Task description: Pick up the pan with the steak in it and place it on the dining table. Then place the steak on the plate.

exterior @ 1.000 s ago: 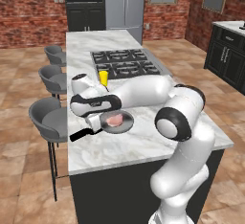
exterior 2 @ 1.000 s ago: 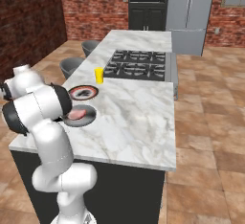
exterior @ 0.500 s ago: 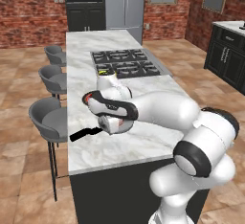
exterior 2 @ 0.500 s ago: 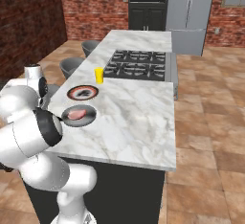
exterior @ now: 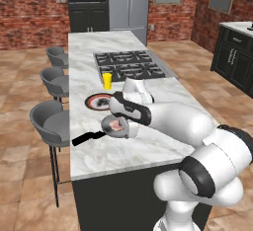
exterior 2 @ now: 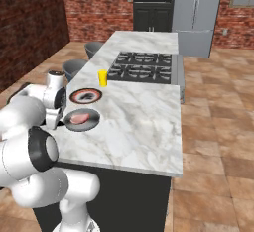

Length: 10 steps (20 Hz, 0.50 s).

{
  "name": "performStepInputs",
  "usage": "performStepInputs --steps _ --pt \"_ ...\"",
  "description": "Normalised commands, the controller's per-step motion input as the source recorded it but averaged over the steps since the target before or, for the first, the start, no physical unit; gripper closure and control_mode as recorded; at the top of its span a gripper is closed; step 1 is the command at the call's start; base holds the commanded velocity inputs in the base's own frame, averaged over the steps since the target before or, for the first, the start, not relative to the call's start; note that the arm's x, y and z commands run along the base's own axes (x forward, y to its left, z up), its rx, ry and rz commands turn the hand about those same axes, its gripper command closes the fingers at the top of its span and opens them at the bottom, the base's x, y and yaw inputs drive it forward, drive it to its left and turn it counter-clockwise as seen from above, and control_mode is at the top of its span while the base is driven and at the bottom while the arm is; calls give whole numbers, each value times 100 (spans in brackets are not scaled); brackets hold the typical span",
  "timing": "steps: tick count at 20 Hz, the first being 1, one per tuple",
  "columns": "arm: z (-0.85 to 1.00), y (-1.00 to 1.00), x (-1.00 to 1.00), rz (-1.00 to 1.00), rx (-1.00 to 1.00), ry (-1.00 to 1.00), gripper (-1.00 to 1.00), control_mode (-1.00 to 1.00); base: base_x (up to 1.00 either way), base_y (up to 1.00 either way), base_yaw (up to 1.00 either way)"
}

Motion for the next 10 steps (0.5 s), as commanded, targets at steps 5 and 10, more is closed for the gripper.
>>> performStepInputs --steps 5,10 --pt "0 -24 35 6 8 16 -100 -100 0 0 0" --pt "0 -3 10 3 0 11 -100 -100 0 0 0"
